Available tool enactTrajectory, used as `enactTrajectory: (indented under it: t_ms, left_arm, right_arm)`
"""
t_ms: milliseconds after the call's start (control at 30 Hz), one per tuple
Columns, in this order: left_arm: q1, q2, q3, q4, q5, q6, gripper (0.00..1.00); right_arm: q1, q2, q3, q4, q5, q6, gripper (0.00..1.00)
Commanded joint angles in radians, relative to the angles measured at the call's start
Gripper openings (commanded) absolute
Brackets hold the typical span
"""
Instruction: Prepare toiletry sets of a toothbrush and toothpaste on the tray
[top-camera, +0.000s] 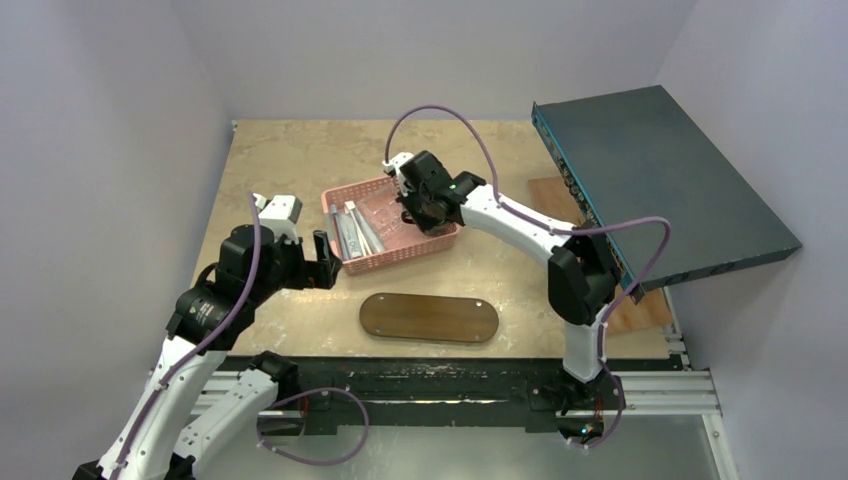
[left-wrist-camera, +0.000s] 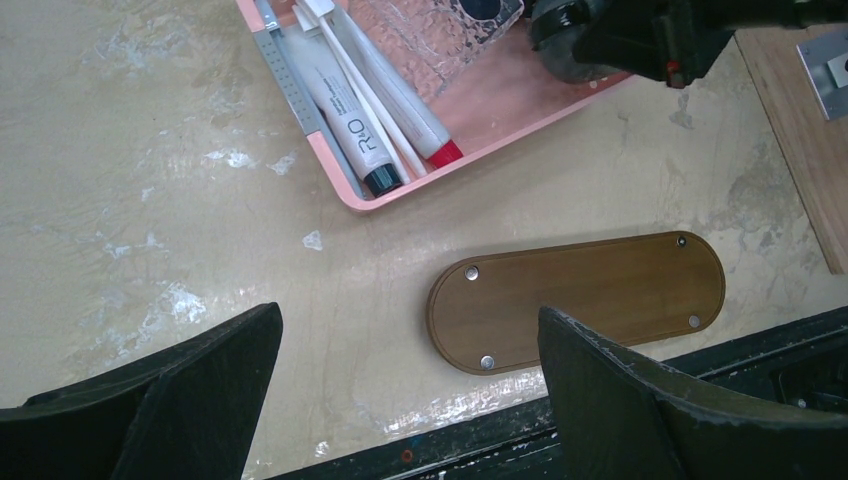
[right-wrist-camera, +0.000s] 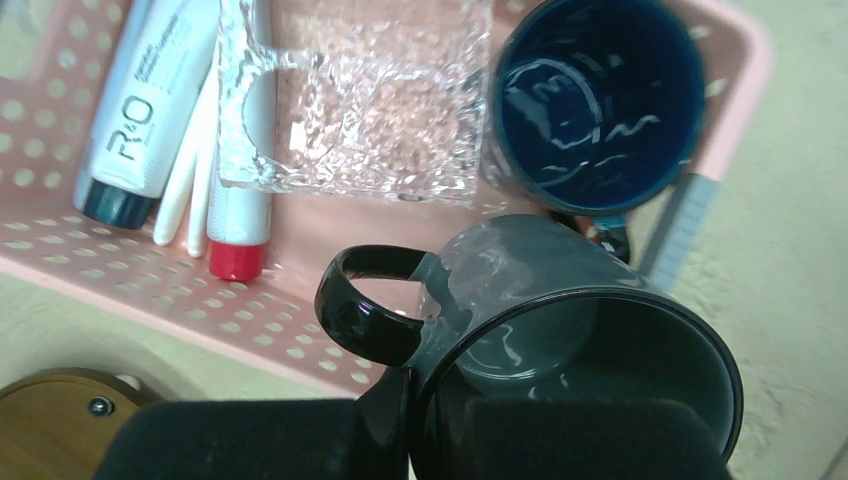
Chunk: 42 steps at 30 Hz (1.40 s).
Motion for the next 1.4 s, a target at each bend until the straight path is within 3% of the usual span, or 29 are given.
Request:
enactTrajectory:
  t_ms: [0,367,767,1367]
  left_arm:
    - [0.005,0.0,-0.007,0.035,0.006,0.025,0.99]
    - [0.007,-0.014,-0.007,0.032,-0.014,0.022,0.99]
    - [0.007,-0.066,-0.003,0.026,-0.064,0.015,0.99]
    - [0.007,-0.272,-0.02,0.041,-0.226,-0.008,0.97]
  right_arm:
    - [-0.005,-0.129,0.061,0.016,0.078,0.034,0.0]
    - [0.025,-0.221,0.048,-0.047,0.06,0.114,0.0]
    - [0.159,-0.292,-0.027,-0.109,0.061,0.213,0.0]
    - [0.376,-0.196,-0.033,-0.125,0.002,0.336,0.0]
